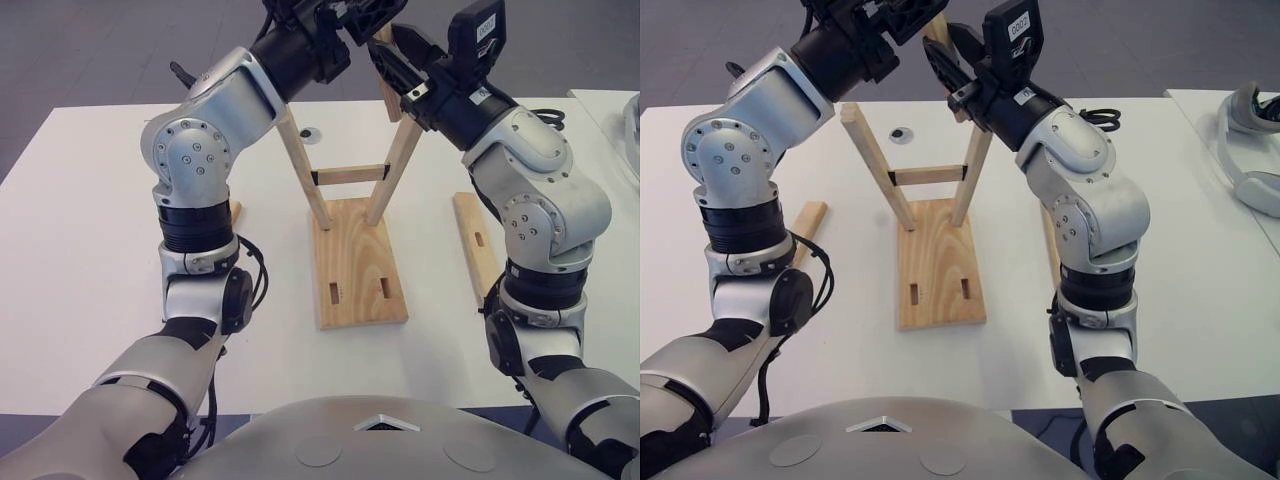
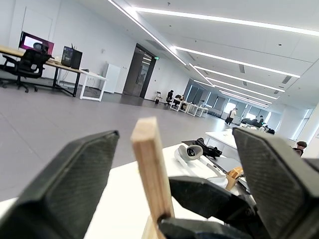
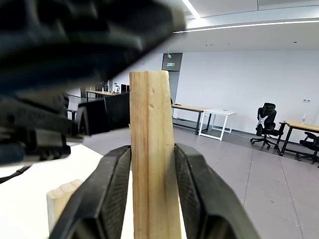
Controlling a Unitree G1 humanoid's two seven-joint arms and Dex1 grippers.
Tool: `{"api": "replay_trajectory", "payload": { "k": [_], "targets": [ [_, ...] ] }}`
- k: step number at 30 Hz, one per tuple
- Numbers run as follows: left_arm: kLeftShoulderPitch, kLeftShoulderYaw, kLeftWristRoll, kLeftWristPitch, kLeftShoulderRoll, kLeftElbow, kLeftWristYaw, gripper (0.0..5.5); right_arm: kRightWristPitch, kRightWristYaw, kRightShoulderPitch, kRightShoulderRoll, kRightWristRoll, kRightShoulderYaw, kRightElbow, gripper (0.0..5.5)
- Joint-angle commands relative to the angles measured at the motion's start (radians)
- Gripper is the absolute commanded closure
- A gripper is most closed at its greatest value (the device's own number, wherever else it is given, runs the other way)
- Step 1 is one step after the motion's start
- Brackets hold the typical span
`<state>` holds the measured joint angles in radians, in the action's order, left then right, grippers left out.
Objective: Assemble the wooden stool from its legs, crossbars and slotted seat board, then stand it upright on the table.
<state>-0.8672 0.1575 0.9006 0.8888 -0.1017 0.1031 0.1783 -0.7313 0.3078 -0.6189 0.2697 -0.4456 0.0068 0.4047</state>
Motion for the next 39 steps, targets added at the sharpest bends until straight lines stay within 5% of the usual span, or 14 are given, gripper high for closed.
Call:
{"api": "replay_trajectory", "payload": {
  "k": [1, 21, 31, 39],
  "targets": [
    [0.028, -0.011, 0.007, 0.042, 0.0, 0.014, -0.012, 1.97, -0.016, -0.004, 0.018, 0.0, 0.005, 0.011, 0.008, 4.17],
    [0.063, -0.018, 0.003, 0.084, 0.013, 0.016, -0.023, 5.06, -0.022, -0.003, 0.065, -0.011, 0.011, 0.035, 0.024, 4.17],
    [0.083, -0.053, -0.009, 0.108, -0.037, 0.023, 0.005, 5.1, -0.027, -0.046, 0.047, -0.045, 0.001, -0.017, 0.022, 4.17],
    [0.054, -0.029, -0.051, 0.052, -0.048, -0.015, 0.0, 5.1, -0.022, -0.063, 0.047, -0.068, -0.014, -0.038, 0.018, 2.61]
  ]
}}
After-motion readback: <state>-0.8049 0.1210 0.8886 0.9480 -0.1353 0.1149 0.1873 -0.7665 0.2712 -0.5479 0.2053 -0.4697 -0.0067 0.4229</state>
